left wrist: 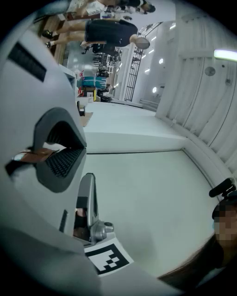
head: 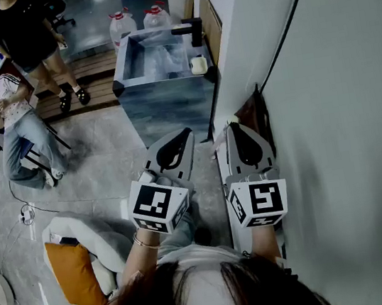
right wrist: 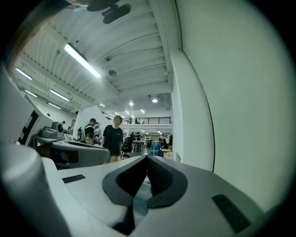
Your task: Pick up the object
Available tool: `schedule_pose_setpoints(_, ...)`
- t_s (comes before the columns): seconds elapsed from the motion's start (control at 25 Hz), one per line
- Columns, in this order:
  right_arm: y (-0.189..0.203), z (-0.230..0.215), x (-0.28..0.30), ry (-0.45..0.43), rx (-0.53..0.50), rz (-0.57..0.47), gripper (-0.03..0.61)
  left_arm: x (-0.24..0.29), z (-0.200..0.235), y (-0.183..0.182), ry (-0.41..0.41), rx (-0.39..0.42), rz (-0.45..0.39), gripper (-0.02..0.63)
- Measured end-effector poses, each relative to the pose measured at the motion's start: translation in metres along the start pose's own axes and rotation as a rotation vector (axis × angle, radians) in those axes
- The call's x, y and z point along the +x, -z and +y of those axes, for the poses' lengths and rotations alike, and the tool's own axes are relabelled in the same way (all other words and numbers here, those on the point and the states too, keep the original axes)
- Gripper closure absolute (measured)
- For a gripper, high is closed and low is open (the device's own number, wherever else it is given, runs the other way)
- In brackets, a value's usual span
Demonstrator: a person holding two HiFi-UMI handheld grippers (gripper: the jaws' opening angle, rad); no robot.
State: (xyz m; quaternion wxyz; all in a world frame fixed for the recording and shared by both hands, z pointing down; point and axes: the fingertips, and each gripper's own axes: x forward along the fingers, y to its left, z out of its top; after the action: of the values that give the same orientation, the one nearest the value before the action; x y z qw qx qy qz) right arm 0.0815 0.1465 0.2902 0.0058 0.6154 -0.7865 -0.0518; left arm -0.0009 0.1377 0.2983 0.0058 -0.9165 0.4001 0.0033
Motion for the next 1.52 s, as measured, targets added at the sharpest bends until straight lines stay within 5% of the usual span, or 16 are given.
schedule_pose_setpoints(1.52,0.019,-0.014,0.192,0.047,0.054,0.034,0.554,0.123,0.149,0.01,0.102,-0.038,-0.013,0.604)
